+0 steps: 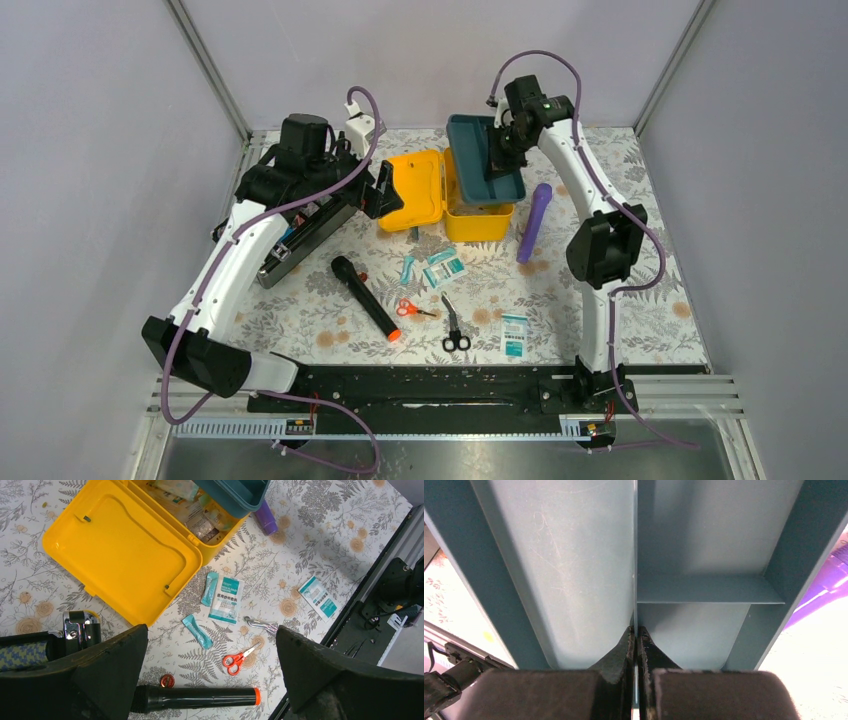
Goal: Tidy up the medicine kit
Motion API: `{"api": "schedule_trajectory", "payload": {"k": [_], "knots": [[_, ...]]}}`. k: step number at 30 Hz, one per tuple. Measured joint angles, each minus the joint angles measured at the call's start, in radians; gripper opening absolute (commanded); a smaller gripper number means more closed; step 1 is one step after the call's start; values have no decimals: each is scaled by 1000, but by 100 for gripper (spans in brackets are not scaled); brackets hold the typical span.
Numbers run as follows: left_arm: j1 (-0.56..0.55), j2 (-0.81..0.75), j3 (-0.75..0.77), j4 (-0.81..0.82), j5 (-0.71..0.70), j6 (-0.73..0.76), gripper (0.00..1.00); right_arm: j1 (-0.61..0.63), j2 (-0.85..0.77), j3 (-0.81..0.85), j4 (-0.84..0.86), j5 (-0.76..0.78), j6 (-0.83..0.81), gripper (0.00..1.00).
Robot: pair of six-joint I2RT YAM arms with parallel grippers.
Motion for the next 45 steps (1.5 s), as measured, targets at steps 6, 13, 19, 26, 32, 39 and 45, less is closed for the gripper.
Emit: {"api": "schedule_trajectory", "payload": {"k": [6,13,19,26,32,39,45], "knots": [[8,0,-1,0,0,0,99,35,26,35,-4,11,42,0],[11,0,-1,0,0,0,99,52,42,16,-5,53,98,0],[14,0,-3,0,0,0,99,68,56,10,-5,84,119,0],[20,0,-3,0,0,0,99,79,61,-16,0,136,140,0],[24,-1,-3,0,0,-1,98,85,61,-57,3,182,163,0],[29,-1,-4,0,0,-1,99,89,65,-59,3,207,171,25],[34,-3,-5,0,-1,-1,99,89,72,-51,3,204,171,33]]}}
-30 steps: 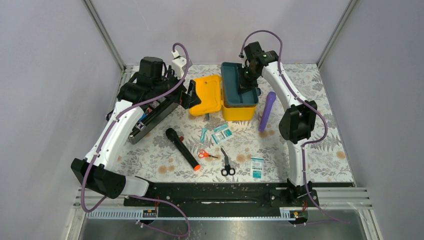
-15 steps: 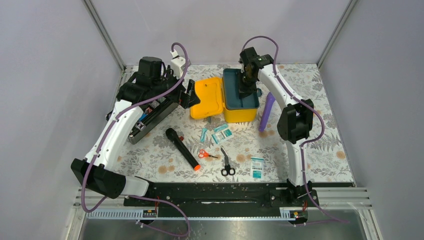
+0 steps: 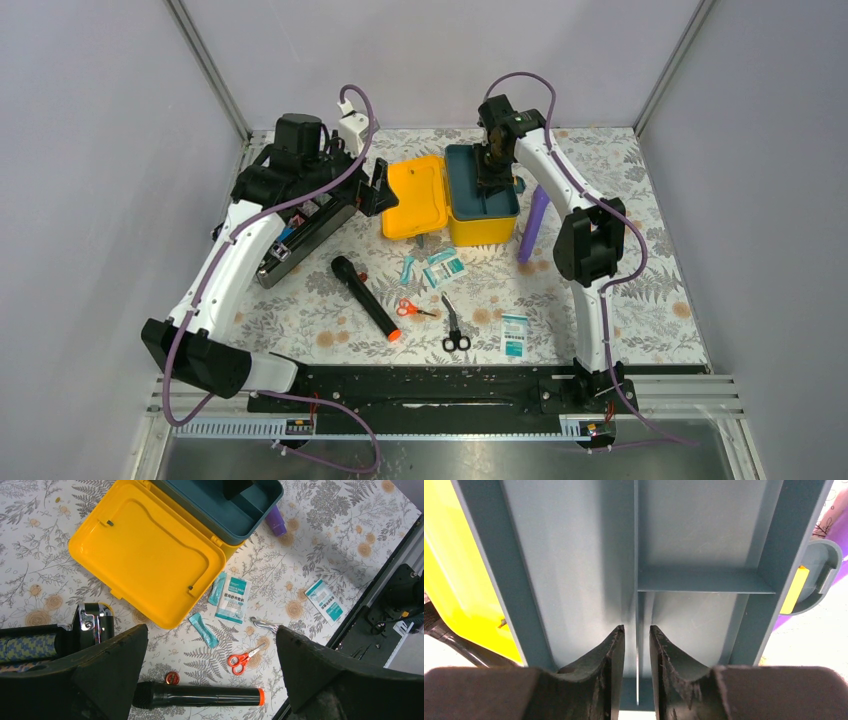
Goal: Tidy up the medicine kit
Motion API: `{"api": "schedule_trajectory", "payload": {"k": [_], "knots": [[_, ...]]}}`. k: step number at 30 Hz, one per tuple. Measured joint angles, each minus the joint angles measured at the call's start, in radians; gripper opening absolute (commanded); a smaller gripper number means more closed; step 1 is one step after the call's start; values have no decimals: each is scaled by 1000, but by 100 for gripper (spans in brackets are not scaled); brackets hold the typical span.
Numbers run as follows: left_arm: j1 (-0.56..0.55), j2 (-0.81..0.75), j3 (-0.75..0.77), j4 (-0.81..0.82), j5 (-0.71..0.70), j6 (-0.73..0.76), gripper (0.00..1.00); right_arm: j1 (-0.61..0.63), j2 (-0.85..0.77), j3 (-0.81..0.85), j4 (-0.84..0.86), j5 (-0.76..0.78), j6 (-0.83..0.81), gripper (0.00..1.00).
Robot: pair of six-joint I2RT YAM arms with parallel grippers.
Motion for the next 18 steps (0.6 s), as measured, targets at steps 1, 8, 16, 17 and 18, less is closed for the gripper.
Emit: {"api": "schedule_trajectory", "payload": {"k": [1,8,16,17,18], "knots": [[0,-2,-2,3,-3,0,99,0,0,2,0,-1,0,34],[0,-5,-15,1,-39,0,99,0,-19,7,3,-19,-3,35],[1,-5,-15,4,-39,-16,99,0,-56,7,14,-15,-19,35],[1,-5,-15,4,-39,-17,99,0,-53,7,14,-14,-21,35],[1,-5,-15,5,-39,-17,99,0,-51,7,14,-12,-23,34]]}}
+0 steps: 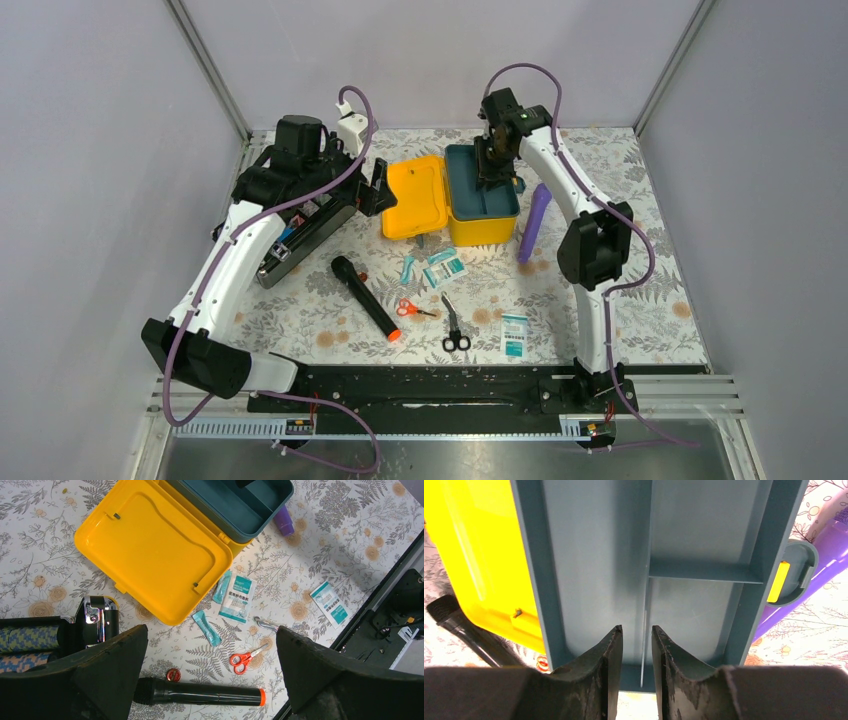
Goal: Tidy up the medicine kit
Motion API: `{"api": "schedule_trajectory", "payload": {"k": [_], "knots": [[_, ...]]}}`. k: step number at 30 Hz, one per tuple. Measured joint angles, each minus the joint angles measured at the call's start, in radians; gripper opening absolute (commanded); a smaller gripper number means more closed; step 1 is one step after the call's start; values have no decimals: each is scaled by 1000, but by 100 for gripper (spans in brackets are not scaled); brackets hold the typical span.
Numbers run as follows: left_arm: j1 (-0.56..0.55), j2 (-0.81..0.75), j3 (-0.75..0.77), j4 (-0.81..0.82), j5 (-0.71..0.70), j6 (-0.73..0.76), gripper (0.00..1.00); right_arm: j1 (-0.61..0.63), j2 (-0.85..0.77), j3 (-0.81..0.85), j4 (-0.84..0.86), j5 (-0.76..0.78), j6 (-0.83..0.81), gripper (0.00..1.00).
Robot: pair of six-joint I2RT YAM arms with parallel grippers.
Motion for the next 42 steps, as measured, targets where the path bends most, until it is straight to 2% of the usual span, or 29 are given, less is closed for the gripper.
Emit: {"api": "schedule_trajectory", "payload": {"k": [5,9,14,35,38,42], "knots": [[0,-2,-4,4,-2,1,99,0,27,0,3,21,-16,17],[0,-17,-18,0,-2,1,99,0,51,0,5,24,-21,16],[1,-19,-18,2,-2,1,99,0,55,0,7,25,-24,0],[1,-18,-18,3,-1,-3,99,20,55,0,6,117,-14,1],[1,-18,-18,3,-1,-7,99,23,55,0,6,124,-12,16],[1,-18,-18,3,-1,-9,99,24,55,0,5,130,-8,25]]}}
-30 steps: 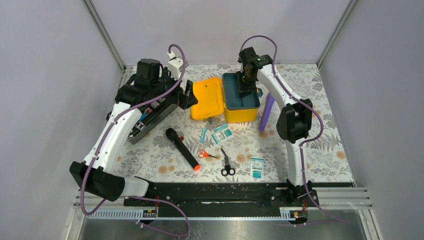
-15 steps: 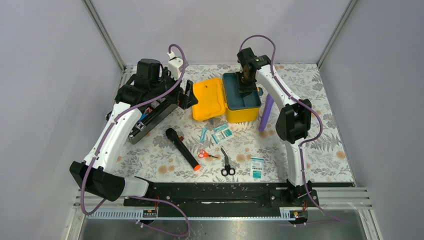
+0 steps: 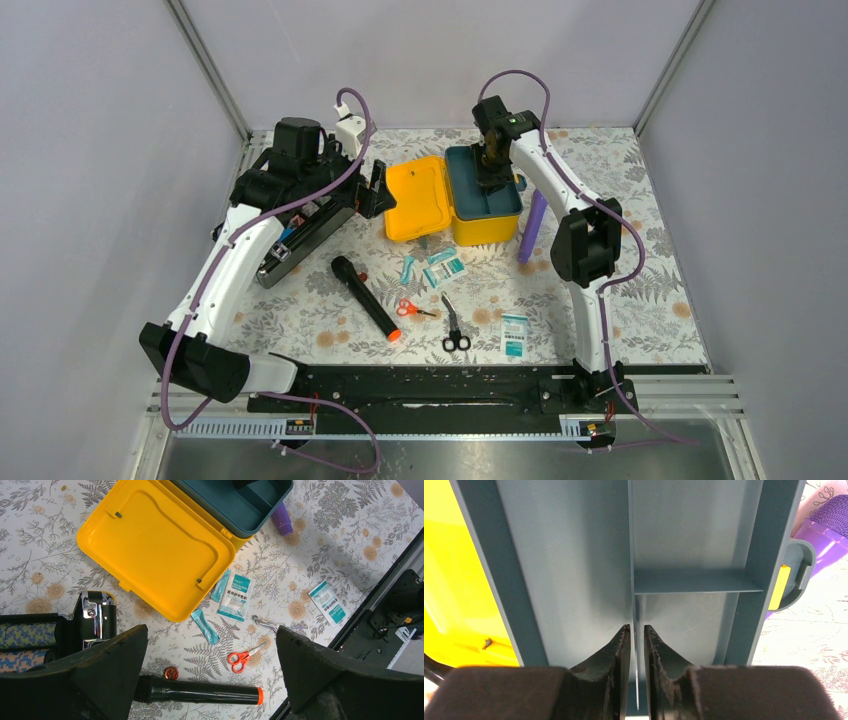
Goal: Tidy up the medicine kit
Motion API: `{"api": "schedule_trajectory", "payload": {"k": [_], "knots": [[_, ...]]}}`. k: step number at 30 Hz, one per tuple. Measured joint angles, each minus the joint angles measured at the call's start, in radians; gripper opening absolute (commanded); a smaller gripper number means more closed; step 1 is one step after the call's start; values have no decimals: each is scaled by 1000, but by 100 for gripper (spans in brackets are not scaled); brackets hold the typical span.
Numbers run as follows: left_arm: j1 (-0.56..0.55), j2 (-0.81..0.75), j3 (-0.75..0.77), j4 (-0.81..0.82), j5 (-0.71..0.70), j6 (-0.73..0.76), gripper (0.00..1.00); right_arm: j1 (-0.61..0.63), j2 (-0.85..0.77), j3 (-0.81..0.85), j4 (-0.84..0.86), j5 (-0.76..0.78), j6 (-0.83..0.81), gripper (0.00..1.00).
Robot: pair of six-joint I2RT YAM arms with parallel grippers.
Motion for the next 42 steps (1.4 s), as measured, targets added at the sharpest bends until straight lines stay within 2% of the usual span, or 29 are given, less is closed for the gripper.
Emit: {"api": "schedule_trajectory", "payload": {"k": [9,15,23,30,34,42], "knots": [[0,0,0,0,0,0,99,0,-16,0,-12,-3,0,36],[0,0,0,0,-1,0,99,0,-32,66,-8,-28,-19,39],[0,0,0,-3,-1,6,99,0,13,212,66,-163,-69,32],[0,-3,0,-10,-6,23,99,0,138,252,112,-179,-107,20],[0,-10,0,-11,-6,23,99,0,210,252,116,-178,-122,19],[0,-13,0,-11,-7,26,99,0,212,254,118,-176,-143,21]]}}
